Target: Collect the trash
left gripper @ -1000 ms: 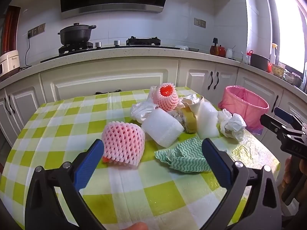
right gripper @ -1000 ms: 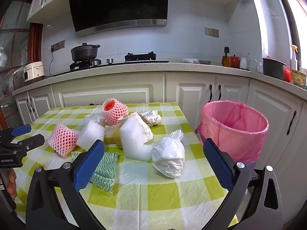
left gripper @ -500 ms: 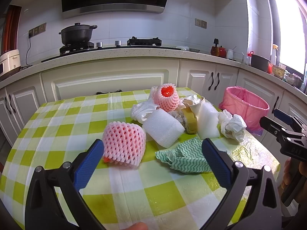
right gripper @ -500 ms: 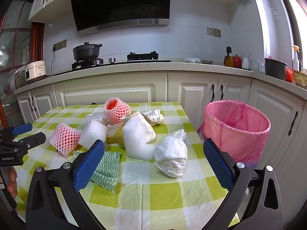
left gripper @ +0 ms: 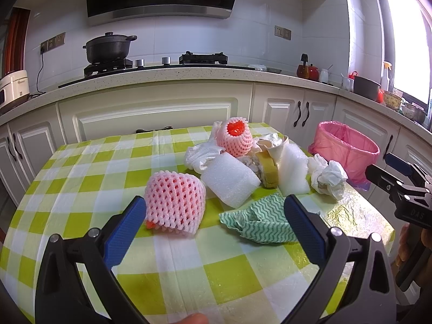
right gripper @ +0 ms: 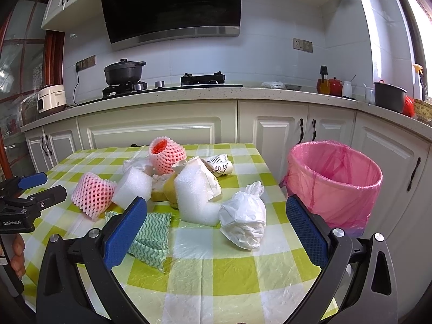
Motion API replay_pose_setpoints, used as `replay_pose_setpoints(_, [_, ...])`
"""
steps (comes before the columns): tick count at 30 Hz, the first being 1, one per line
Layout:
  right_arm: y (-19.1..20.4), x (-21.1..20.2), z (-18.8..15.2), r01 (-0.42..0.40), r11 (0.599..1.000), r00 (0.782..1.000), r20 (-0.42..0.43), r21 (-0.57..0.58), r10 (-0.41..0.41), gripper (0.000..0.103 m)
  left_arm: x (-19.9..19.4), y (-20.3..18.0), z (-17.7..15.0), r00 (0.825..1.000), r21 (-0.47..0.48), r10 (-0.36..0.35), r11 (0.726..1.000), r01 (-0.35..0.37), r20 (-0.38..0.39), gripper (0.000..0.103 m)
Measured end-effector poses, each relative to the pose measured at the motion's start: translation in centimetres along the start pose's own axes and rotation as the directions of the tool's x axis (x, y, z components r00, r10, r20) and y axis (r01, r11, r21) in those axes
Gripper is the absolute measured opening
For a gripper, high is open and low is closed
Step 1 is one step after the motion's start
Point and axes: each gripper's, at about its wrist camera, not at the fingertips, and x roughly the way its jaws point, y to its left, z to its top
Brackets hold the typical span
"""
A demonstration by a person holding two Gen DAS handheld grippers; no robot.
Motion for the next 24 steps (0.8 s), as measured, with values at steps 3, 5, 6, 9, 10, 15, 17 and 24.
replay_pose_setpoints(3, [-0.07, 0.03, 0.12, 0.000, 1.000, 1.000, 0.001, 0.000, 0.000, 0.096, -0.01, 0.04, 0.00, 1.000, 0.000, 0.000, 1.000, 0.000, 0.001, 0.098])
replay_pose_setpoints(5, [-0.08, 0.05, 0.20, 0.000, 1.000, 1.000, 0.000, 0.001, 0.000, 0.096, -0.02, 0.05, 0.00, 1.000, 0.000, -0.001, 1.000, 0.001, 0.001, 0.099])
replay_pose_setpoints(6, [-0.17, 0.05, 0.26, -0.002, 1.000, 1.000, 0.001, 0.002, 0.002, 0.096, -0.01, -0.02, 0.02, 1.000, 0.000, 0.000, 1.000, 0.000, 0.000, 0.099])
replay_pose_setpoints(9, [-0.22, 0.06, 0.36, -0.004, 1.000, 1.000, 0.002, 0.002, 0.004, 0.096, 0.02, -0.02, 0.02, 1.000, 0.001, 0.001, 1.000, -0.001, 0.000, 0.099])
replay_pose_setpoints(10, [-0.23, 0.06, 0.36, -0.004, 1.000, 1.000, 0.002, 0.002, 0.004, 0.096, 0.01, -0.03, 0.02, 1.000, 0.001, 0.001, 1.000, -0.001, 0.000, 0.099])
replay_pose_setpoints(15, [-0.21, 0.06, 0.34, -0.006, 1.000, 1.000, 0.002, 0.003, 0.006, 0.096, 0.03, -0.02, 0.04, 1.000, 0.002, 0.002, 1.000, -0.002, 0.002, 0.099])
replay_pose_setpoints(17, [-0.17, 0.07, 0.35, -0.006, 1.000, 1.000, 0.002, 0.001, 0.006, 0.096, -0.01, -0.01, 0.05, 1.000, 0.001, 0.000, 1.000, 0.000, 0.002, 0.099])
replay_pose_setpoints(24, [-0.19, 0.08, 0.35, -0.006, 1.000, 1.000, 0.003, 0.003, 0.006, 0.096, -0.03, -0.02, 0.09, 1.000, 0.001, 0.001, 1.000, -0.001, 0.002, 0.098])
